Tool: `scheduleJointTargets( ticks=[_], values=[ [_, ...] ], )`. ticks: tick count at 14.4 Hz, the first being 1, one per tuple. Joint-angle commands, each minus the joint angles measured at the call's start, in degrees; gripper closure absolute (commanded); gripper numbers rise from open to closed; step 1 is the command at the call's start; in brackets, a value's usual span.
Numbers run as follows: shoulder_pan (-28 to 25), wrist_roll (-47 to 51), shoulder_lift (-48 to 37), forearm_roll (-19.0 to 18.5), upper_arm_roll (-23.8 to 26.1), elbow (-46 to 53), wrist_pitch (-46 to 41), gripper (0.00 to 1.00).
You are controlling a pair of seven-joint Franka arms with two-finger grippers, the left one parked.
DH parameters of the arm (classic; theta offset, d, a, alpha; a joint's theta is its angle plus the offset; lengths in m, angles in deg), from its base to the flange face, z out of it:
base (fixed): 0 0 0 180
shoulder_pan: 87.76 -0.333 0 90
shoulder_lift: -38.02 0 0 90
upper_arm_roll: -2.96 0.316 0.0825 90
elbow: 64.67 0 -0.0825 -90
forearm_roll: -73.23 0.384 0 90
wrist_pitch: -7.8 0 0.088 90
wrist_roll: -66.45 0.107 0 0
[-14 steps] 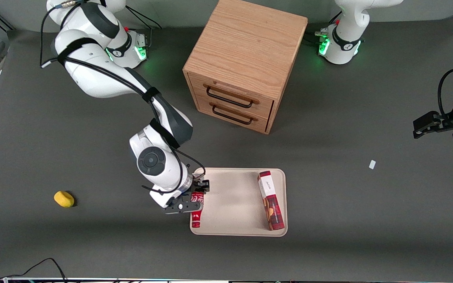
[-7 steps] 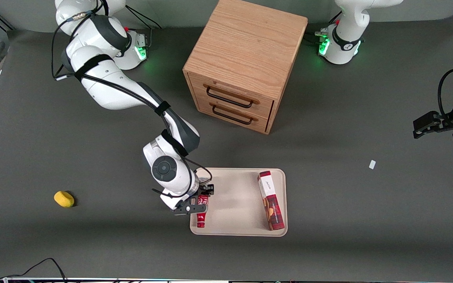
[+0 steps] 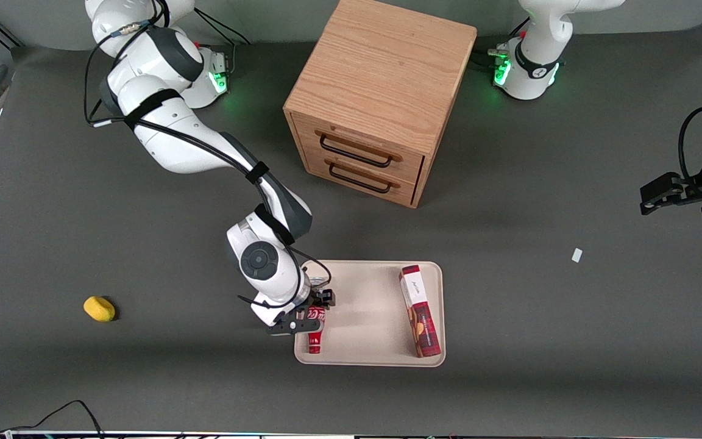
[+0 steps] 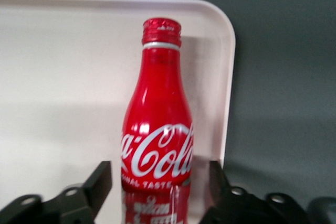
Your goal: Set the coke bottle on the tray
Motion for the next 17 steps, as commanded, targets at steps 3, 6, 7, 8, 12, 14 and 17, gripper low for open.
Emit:
scheduleJointTargets(
  ticks=[3, 6, 7, 8, 12, 14, 17],
  values=[
    [-1.0, 1.2, -0.1, -0.7, -1.5, -1.0, 3.2, 0.0],
    [-1.0, 1.3, -0.3, -0.6, -1.5, -0.9, 3.2, 0.0],
    [-1.0, 1.3, -0.5, -0.6, -1.5, -0.9, 3.2, 0.0],
    [-0.8, 1.3, -0.9, -0.5, -1.5, -1.0, 3.2, 0.0],
    [1.6, 1.0, -8.1, 0.3, -0.7, -2.5, -2.3, 0.0],
    [3.1, 0.4, -12.4, 2.8, -0.5, -2.7, -9.4, 0.0],
    [8.0, -1.7, -22.5, 3.6, 0.5, -9.6, -18.7, 0.0]
  ],
)
